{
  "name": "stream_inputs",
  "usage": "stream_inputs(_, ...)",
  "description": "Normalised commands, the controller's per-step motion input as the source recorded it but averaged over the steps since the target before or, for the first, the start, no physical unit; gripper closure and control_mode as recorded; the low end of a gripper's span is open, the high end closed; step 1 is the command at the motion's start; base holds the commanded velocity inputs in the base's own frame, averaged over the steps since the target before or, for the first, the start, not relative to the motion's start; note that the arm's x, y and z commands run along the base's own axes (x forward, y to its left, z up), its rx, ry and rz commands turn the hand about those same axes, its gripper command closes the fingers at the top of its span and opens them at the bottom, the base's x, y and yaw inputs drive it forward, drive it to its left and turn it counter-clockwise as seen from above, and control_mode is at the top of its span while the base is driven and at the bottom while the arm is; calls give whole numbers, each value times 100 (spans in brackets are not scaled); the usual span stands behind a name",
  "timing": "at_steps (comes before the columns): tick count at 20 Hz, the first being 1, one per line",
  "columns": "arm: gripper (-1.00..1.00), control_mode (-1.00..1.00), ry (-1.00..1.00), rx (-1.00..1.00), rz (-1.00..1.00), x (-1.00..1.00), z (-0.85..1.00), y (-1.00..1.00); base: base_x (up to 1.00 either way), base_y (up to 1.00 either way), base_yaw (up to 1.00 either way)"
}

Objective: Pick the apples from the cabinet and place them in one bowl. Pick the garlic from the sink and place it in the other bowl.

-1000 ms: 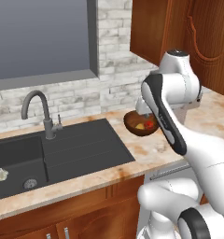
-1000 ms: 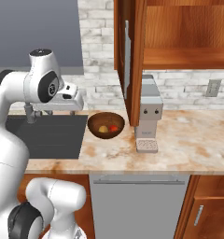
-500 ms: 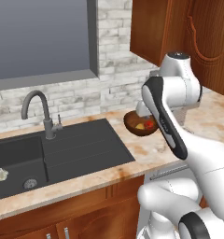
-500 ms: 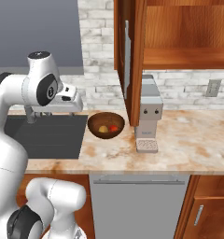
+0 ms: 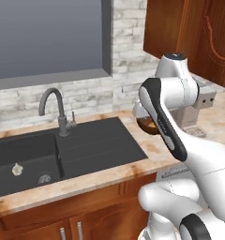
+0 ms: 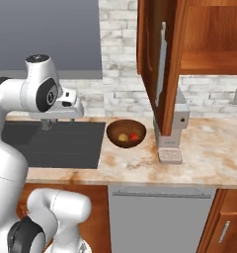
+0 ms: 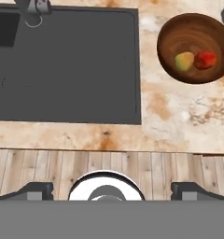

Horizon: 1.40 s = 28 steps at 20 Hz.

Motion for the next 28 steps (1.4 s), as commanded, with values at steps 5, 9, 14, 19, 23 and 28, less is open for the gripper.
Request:
stream_inputs(5, -100, 100, 0, 0, 0, 0, 0, 0, -10, 62, 10)
stream_inputs(9, -100, 100, 0, 0, 0, 0, 0, 0, 0, 67, 6)
stream_inputs(14, -100, 100, 0, 0, 0, 0, 0, 0, 3, 73, 0)
stream_inputs(19, -100, 100, 0, 0, 0, 0, 0, 0, 4, 80, 0)
stream_inputs(23, -100, 100, 0, 0, 0, 0, 0, 0, 4, 79, 0)
stream_inputs(28, -100, 100, 0, 0, 0, 0, 0, 0, 9, 70, 0)
